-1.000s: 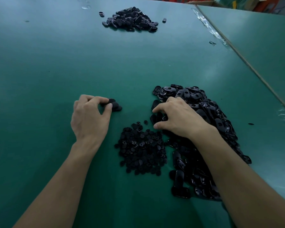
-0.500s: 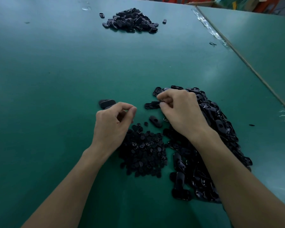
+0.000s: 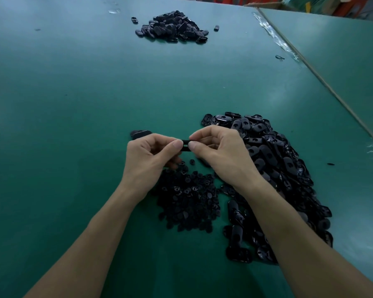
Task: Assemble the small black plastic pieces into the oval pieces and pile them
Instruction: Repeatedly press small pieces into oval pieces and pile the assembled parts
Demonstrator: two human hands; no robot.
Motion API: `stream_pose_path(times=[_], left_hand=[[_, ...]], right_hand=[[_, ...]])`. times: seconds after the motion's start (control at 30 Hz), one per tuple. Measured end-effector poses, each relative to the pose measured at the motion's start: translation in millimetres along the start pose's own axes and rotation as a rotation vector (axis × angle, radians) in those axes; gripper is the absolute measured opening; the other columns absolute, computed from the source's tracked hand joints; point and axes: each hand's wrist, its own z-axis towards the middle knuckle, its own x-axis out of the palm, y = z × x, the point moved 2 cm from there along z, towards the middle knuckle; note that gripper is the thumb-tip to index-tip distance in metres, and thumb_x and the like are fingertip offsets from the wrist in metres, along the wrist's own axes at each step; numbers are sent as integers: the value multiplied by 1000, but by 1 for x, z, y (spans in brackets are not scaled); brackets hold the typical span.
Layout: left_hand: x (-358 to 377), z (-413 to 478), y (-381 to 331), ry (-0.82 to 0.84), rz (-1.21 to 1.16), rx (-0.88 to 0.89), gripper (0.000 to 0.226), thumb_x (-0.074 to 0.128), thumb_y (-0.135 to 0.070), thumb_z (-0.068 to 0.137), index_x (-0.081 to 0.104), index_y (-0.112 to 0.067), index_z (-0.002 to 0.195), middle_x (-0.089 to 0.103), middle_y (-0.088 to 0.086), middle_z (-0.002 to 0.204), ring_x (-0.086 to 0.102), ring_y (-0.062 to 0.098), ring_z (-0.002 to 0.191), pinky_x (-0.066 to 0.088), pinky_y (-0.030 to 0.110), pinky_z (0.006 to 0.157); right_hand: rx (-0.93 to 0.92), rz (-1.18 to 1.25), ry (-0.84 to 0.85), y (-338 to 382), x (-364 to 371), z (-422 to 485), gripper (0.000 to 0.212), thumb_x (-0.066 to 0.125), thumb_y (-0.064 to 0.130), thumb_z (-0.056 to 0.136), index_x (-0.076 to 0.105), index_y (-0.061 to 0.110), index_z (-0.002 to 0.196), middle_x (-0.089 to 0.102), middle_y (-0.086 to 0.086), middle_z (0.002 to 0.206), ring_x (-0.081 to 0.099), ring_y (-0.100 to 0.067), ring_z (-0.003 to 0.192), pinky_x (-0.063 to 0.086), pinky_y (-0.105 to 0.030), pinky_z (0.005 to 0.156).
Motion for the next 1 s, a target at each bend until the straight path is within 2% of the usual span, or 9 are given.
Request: stream_pose_path(times=[0.1,0.23,0.4,0.5,0.6,0.63,0.77,0.9,1.0], left_hand=[[1,0,1,7,-25,-6,9,74,-30,82,79,-25,78,74,6,72,70,17,59,56,23,55],[2,-1,2,14,2,-3,11,72,-31,83,77,-20,83,75,7,75,72,18,62,56,23,56],[2,0,4,45,44,-9,16,72,-20,86,73,-17,102,76,5,80,73,16,69,58,24,60],[0,1,6,30,60,6,9,70,-9,91,73,-14,97,76,2,82,73,16,72,58,25,61],[-1,3,8,-16,91,28,10,70,-8,92,72,-18,91,75,-1,79,72,15,72,57,23,61],[-2,4,9,-43,98,36,12,70,-9,92,72,-20,90,75,-2,78,72,14,73,57,22,62],[-6,7,10,-108,141,69,17,70,-8,93,72,-24,89,73,-10,82,67,7,77,59,25,68],[-4,7,10,-96,183,109,21,68,-4,93,70,-24,89,71,-9,106,68,13,98,59,36,83],[-3,6,8,-106,91,111,18,63,0,95,67,-18,92,72,-2,98,69,14,93,60,31,80]], right_hand=[[-6,-52,5,1,-1,0,9,80,28,84,72,24,85,72,6,74,66,-5,67,53,-23,67],[16,-11,12,-2,-2,1,8,80,25,84,72,23,83,73,0,72,67,-13,67,55,-36,68],[-19,14,0,-2,-3,1,4,76,18,89,75,22,88,74,1,71,70,-10,66,49,-23,65],[-10,-58,-31,-4,-5,1,11,75,22,89,73,20,100,74,3,77,71,-7,70,53,-22,68],[-3,-263,-34,-6,-4,0,25,78,30,87,69,20,108,70,9,80,65,2,71,52,-12,68],[-2,-335,-15,-7,-3,-1,27,78,32,87,69,20,109,68,10,81,64,1,73,53,-13,70],[-27,-594,151,-6,5,-4,25,75,32,89,73,20,110,68,4,94,66,-14,88,57,-36,87],[-44,-716,222,-1,17,-6,22,71,35,91,74,19,107,67,-3,101,66,-23,93,57,-38,82],[-4,-717,206,-2,21,-5,16,68,29,94,73,17,104,66,-8,103,66,-27,91,58,-42,82]])
